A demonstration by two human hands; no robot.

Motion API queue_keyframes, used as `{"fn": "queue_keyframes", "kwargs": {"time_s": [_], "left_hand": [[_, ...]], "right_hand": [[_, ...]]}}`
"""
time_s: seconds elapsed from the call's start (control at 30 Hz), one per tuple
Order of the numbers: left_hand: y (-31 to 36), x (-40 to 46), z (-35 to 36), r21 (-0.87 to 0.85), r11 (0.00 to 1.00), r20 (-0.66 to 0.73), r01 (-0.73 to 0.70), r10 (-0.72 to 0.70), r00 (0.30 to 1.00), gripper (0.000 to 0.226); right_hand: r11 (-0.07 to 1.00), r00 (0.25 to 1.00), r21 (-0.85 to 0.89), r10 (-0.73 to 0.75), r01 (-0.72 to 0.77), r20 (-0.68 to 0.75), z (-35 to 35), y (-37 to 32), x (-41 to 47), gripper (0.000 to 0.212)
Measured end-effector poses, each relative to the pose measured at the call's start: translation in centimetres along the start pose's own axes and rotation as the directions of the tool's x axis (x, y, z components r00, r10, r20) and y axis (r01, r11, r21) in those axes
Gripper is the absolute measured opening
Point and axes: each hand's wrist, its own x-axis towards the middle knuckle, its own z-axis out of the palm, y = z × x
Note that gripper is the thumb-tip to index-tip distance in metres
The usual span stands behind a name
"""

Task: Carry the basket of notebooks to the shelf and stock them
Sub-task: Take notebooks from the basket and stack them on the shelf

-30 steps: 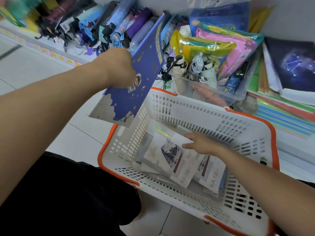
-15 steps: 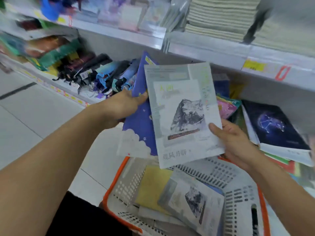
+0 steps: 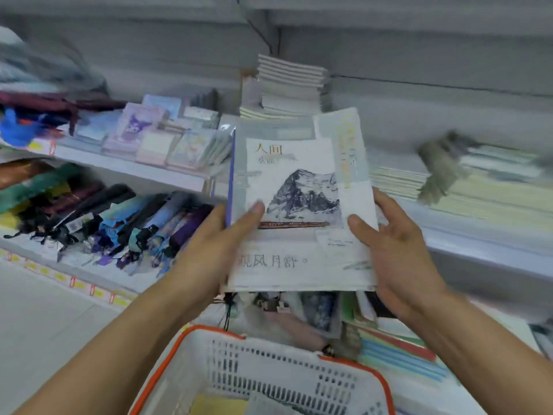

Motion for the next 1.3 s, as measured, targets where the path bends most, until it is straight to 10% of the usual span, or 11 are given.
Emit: {"fn": "queue_keyframes", "kwargs": {"time_s": [0.2,0.33,0.53,0.8,1.07,1.3], "left_hand": [[2.5,6.9,6.8,0.256,0.911,0.151,-0.324,0.293,0.944,0.027],[4.1,13.6,11.4,0.14,0.976,0.199,-0.168,0.138,0.97,0.032],[2.6,18.8,15.4,0.055,0.998,0.009,-0.026,0.025,1.0,0.02],[1.0,20.8,14.7,0.444,0.859,-0.056,-0.255,0.311,0.949,0.034],[0.1,23.8,14.4,0.663,0.671,-0.121,-0.332,0.534,0.837,0.007],[0.9,18.1,11.9,0.802,0.399,0.103,-0.444,0.639,0.762,0.025]], "right_hand": [[0.984,0.946,-0.104,-0.169,0.145,-0.278,-4.8,-4.2,6.0,0.039],[0.994,0.97,-0.094,0.037,-0.061,-0.24,-9.1,-6.0,9.3,0.038],[0.953,0.955,-0.209,0.167,-0.22,-0.245,-11.7,-4.4,13.5,0.09],[0.738,0.91,-0.674,-0.256,-0.035,-0.328,-12.4,-2.4,14.3,0.037],[0.623,0.908,-0.78,-0.292,-0.059,-0.302,-13.4,-0.8,16.1,0.007],[0.22,0.726,-0.974,-0.678,0.053,-0.114,-9.4,-4.1,11.9,0.038]]}}
